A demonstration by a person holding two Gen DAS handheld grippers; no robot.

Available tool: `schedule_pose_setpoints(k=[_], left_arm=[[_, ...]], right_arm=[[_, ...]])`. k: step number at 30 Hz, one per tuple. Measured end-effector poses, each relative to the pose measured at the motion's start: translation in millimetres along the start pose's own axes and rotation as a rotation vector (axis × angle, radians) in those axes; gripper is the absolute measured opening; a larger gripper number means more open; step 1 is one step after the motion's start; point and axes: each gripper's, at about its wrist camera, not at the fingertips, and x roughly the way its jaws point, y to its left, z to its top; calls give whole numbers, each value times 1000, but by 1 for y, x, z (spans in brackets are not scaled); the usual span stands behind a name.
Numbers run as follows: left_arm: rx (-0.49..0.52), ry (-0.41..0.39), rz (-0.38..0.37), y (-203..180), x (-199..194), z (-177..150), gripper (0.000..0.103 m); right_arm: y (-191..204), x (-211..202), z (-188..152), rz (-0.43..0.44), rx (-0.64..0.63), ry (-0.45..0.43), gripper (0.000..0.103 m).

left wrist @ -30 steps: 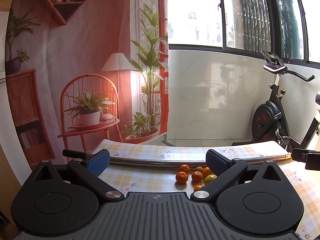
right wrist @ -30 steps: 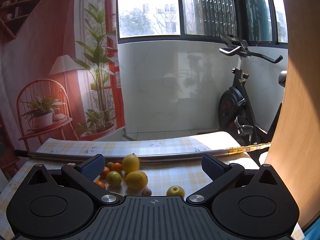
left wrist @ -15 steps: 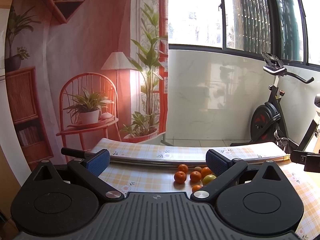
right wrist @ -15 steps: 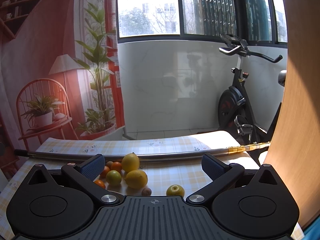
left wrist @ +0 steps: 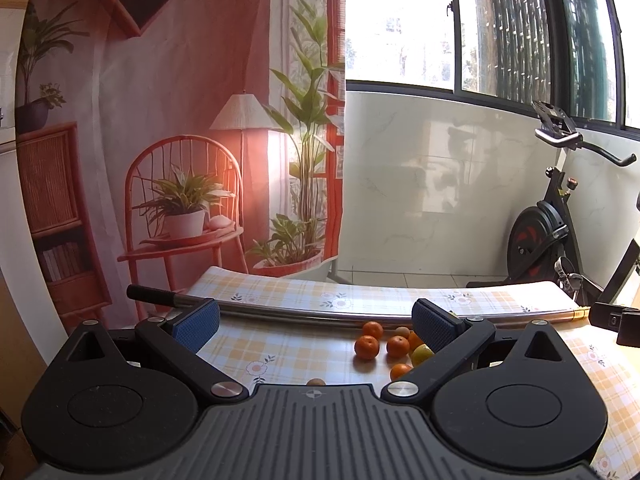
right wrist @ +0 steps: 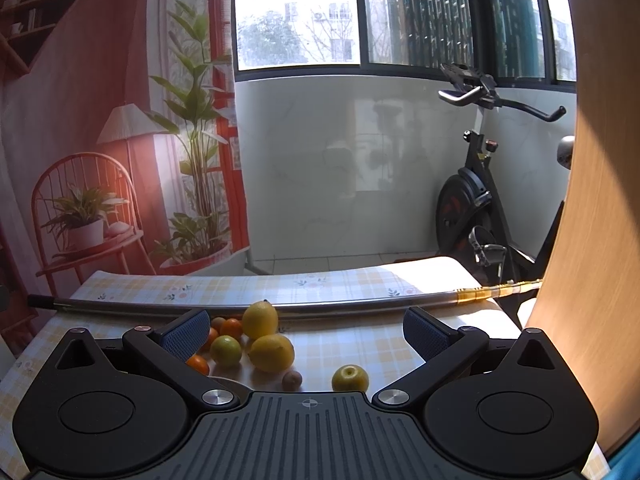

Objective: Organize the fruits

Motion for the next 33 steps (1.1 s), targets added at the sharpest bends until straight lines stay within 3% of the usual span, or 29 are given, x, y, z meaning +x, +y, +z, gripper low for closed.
schedule_pose_setpoints(k=[17, 27, 33], left_arm=[[-34, 113, 93, 40, 67, -24, 102], [-102, 117, -9, 50, 100, -42, 102], [-10, 135, -25, 32, 118, -53, 102]], right_arm=[[-26, 79, -21, 19, -26, 112, 103], [-34, 122, -35, -4, -15, 164, 103], [-49, 145, -42, -30, 38, 206, 103]])
